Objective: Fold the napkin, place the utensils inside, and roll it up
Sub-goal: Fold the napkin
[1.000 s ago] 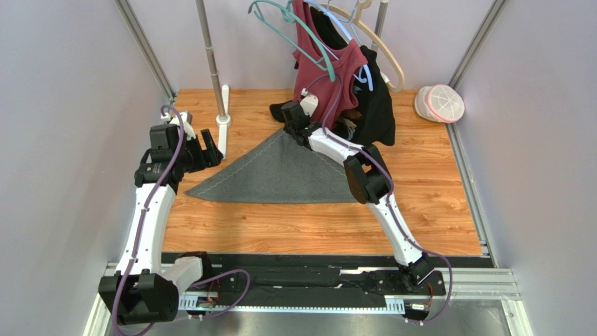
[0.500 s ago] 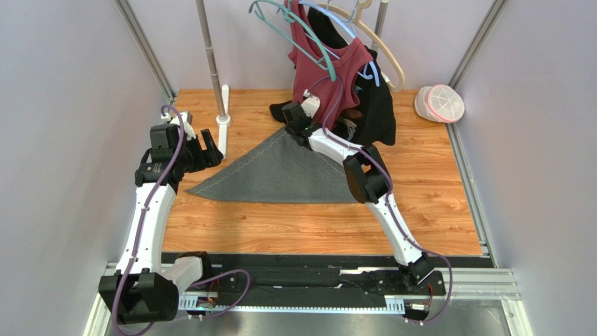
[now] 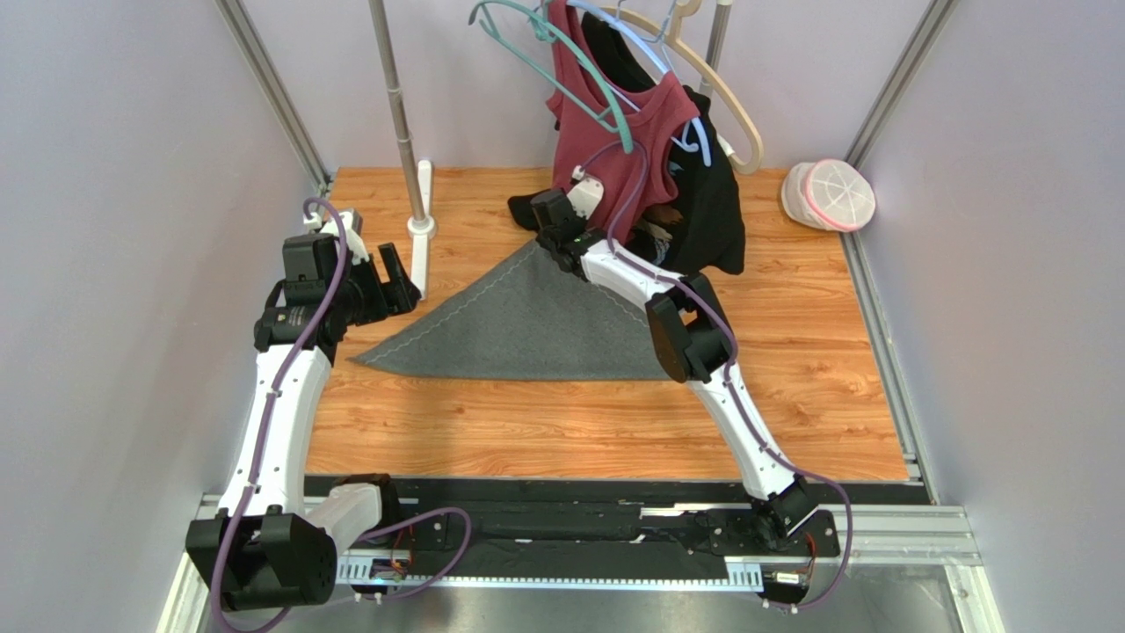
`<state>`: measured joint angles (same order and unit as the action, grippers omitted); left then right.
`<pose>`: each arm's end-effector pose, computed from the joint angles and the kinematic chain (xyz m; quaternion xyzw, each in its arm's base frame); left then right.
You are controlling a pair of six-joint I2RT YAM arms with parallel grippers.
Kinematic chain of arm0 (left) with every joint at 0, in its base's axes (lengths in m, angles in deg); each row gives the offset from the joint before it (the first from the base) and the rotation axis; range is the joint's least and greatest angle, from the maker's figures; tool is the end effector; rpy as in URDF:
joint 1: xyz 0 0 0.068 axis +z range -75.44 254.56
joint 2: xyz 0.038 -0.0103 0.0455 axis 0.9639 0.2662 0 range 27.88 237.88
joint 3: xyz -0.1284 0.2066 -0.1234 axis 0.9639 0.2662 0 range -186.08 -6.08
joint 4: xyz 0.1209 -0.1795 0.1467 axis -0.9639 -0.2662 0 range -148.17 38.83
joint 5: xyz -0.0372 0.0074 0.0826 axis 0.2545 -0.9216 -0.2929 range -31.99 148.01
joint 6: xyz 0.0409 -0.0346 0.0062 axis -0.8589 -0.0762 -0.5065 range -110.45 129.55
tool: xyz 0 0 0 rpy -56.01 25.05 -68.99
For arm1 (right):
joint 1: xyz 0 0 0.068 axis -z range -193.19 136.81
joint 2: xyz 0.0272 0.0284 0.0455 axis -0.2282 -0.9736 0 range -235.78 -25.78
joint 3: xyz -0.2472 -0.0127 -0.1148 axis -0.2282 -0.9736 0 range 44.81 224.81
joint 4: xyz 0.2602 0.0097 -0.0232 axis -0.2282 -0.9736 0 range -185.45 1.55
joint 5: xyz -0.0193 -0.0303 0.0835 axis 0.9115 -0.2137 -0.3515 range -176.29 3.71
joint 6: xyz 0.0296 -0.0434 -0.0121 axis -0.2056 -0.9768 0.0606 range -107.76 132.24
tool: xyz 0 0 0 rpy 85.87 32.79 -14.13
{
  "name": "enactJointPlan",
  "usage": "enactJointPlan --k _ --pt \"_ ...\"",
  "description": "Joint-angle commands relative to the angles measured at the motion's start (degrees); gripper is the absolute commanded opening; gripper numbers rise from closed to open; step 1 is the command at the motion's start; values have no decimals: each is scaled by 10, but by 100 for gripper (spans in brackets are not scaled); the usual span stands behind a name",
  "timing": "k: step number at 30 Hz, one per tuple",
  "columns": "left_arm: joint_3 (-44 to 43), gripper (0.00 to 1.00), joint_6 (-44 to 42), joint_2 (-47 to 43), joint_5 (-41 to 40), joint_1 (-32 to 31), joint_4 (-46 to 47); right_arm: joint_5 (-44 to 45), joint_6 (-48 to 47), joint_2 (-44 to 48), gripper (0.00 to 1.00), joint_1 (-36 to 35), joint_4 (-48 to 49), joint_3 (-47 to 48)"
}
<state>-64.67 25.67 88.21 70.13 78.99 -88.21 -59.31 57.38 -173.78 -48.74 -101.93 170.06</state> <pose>0.2209 0.0096 0.3272 -0.1151 0.8905 -0.1384 0.4179 0.4799 0.3231 0.1514 0.1776 0.8555 0.1261 0.4698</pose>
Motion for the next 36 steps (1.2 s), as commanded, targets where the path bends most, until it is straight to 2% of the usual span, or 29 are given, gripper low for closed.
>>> enactJointPlan --k 1,2,5,11,14,17,20,24,26,32,36 --pt "1 85 1 0 7 0 15 -6 -8 16 41 4 36 2" --pt "1 85 1 0 7 -1 15 -10 -14 29 51 4 49 -35" --pt "1 86 0 0 7 0 14 -16 -44 88 62 -10 109 -100" --pt "1 86 -1 -1 4 0 14 -25 -117 192 72 -50 146 -243" --pt "1 86 -2 -1 4 0 14 -32 -162 283 75 -64 156 -339" --pt "1 86 -3 0 4 0 13 -54 -196 386 75 -63 140 -438" --pt "1 86 -3 0 8 0 13 -54 -228 485 75 -58 76 -526" --pt "0 86 -2 2 11 0 13 -82 -194 592 74 -14 -10 -628" --pt "1 86 -2 1 12 0 13 -96 -176 647 74 20 -16 -692" --pt "1 86 0 1 13 0 14 -126 -139 712 74 86 -22 -774" --pt "2 86 1 3 19 0 14 -116 -132 727 74 94 -42 -798"
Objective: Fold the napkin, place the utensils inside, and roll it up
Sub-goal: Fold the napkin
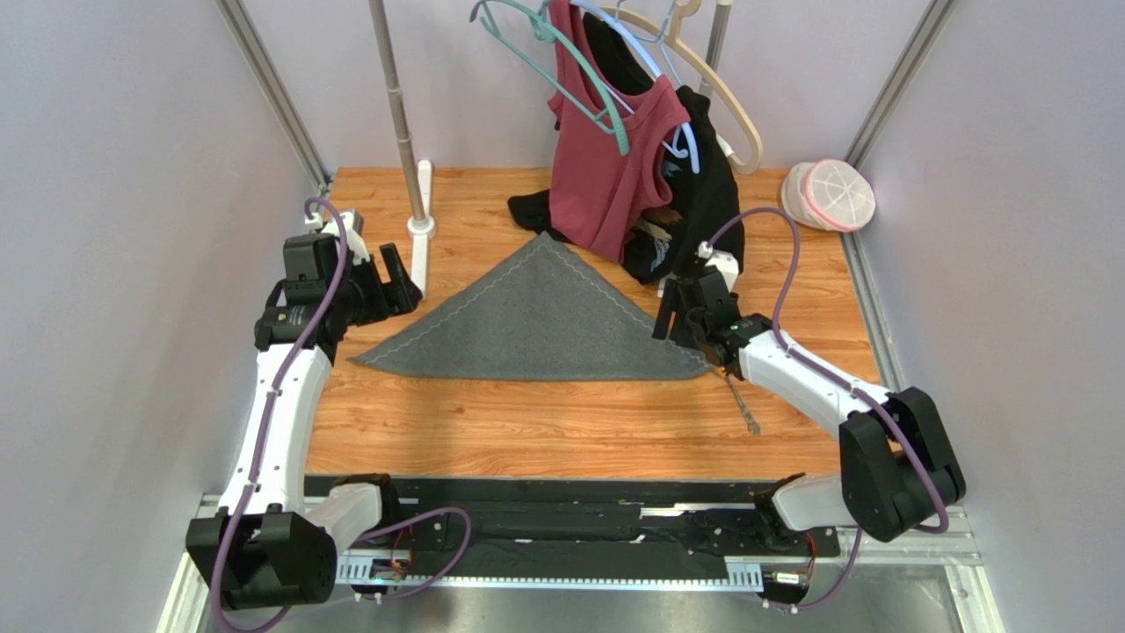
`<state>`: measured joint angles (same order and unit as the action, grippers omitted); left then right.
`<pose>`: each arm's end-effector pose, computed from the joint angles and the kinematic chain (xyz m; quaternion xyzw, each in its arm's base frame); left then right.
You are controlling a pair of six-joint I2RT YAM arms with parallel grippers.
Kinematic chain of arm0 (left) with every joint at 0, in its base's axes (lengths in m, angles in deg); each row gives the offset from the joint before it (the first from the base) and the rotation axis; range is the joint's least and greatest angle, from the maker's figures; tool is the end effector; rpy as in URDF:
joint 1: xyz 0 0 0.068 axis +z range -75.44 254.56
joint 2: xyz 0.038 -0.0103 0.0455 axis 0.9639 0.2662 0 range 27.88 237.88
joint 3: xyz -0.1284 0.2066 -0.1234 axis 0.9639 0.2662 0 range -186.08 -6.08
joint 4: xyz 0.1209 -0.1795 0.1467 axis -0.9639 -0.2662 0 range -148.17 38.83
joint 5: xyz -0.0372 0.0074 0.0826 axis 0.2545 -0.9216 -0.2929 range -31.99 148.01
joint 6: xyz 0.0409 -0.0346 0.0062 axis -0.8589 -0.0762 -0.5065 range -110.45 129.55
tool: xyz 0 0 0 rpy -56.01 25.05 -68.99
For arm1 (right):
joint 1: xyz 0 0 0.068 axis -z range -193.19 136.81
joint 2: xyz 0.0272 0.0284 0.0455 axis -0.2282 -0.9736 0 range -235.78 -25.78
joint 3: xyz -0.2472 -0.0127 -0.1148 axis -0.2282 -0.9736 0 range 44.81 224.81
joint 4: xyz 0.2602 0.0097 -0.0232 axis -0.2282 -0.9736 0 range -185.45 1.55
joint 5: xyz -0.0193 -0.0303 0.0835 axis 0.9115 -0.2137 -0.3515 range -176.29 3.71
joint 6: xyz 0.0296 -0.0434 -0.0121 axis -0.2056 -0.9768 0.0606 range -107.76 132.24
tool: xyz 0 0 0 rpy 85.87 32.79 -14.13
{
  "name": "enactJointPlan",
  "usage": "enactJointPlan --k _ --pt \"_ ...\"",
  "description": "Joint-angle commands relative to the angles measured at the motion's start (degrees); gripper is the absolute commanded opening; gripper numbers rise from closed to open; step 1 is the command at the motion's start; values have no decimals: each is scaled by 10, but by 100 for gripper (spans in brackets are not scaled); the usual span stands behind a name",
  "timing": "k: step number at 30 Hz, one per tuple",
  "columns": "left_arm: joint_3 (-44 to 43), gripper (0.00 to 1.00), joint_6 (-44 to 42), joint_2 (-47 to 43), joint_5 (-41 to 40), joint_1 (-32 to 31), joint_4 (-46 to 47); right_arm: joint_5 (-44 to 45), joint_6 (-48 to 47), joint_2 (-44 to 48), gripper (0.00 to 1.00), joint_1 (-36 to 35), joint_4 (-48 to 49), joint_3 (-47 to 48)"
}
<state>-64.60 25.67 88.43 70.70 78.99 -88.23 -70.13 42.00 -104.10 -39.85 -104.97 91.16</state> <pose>0.2216 0.0093 0.3261 -0.1133 0.8915 -0.1427 0.4148 0.2527 0.1158 0.2122 0.0748 0.9241 0.0500 0.3713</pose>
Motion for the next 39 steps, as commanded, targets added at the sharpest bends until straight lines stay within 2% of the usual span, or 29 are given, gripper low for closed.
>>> enactJointPlan --k 1,11,24,28,32,39 --pt "2 86 1 0 13 0 14 -9 24 29 74 9 -12 -20" --pt "5 86 3 0 18 0 16 -12 45 24 73 40 -21 -50" --pt "7 86 4 2 21 -1 17 -15 52 26 73 41 -25 -67" --pt "8 86 4 2 23 0 18 -4 36 69 74 43 -68 -36" --pt "7 86 5 0 25 0 18 -4 36 85 75 91 -137 -19" --pt "7 86 6 -3 32 -1 20 -16 35 128 75 150 -227 -43"
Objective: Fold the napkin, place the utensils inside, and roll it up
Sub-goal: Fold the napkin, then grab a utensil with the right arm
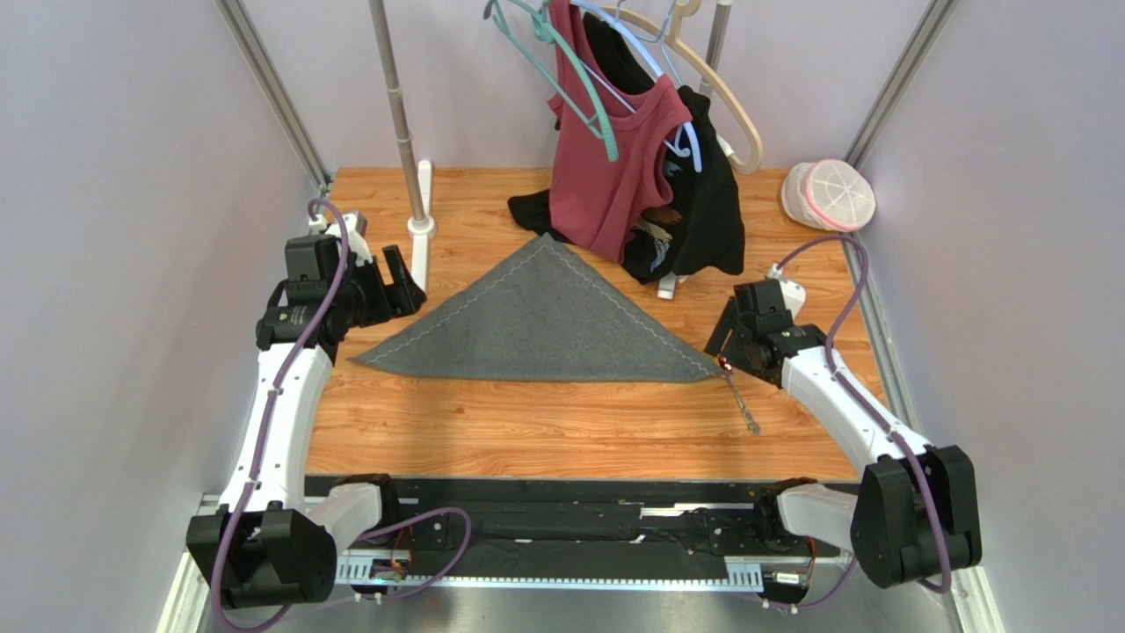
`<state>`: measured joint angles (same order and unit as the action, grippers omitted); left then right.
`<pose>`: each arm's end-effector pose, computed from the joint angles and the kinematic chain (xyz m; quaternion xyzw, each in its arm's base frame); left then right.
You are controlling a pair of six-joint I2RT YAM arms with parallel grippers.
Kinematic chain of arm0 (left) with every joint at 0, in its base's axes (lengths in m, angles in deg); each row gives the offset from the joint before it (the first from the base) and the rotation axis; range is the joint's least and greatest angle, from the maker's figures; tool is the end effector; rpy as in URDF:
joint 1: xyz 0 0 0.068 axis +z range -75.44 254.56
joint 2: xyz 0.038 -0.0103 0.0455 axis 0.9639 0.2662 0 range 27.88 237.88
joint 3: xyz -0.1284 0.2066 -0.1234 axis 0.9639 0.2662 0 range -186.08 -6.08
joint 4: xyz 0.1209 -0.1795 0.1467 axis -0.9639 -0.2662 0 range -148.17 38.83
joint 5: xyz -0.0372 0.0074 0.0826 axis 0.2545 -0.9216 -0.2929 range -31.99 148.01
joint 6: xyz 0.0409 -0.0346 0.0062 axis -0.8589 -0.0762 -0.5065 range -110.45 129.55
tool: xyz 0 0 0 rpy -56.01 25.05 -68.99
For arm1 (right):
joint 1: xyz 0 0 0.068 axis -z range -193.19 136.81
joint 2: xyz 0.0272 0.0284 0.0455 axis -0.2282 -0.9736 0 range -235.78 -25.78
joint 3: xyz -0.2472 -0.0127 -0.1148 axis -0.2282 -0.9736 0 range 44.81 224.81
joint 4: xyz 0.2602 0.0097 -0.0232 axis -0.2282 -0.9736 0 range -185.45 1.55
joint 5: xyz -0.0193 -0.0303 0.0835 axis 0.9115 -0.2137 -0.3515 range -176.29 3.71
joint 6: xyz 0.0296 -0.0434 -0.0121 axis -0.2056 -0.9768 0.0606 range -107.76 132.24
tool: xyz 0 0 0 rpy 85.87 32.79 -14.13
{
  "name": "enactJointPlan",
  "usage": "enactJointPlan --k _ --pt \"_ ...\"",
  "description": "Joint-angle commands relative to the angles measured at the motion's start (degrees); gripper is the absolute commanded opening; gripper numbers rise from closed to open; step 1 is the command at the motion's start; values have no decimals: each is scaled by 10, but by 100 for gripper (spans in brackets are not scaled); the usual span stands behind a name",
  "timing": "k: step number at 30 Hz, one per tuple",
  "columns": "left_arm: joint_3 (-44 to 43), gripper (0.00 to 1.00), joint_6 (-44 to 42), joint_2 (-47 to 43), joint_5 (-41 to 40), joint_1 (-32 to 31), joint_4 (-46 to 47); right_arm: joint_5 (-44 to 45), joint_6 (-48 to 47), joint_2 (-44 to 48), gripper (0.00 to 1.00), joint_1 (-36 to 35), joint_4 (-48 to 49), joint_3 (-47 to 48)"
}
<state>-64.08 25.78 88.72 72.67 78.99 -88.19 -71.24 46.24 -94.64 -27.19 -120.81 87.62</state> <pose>0.2224 0.0082 0.3223 -0.1079 0.8935 -0.1581 0.4062 0.2234 0.0462 0.2138 0.2008 0.9333 -0.0054 0.2978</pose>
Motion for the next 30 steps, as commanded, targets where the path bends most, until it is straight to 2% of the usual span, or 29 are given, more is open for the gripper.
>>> enactJointPlan --k 1,5,12,14,19,30 --pt "2 86 4 -5 15 0 19 -13 -9 40 75 37 -74 -15" --pt "3 86 3 -9 28 0 21 -22 -16 79 72 49 -104 -41" --pt "3 86 5 -12 33 -1 23 -46 -17 66 58 52 -102 -54" --pt "3 86 4 -14 31 0 23 -50 -21 49 62 52 -97 -55" --pt "3 86 4 -18 29 -1 24 -39 -35 9 66 52 -90 -38" --pt "3 86 4 -18 30 0 24 -30 -93 -65 67 52 -50 -11"
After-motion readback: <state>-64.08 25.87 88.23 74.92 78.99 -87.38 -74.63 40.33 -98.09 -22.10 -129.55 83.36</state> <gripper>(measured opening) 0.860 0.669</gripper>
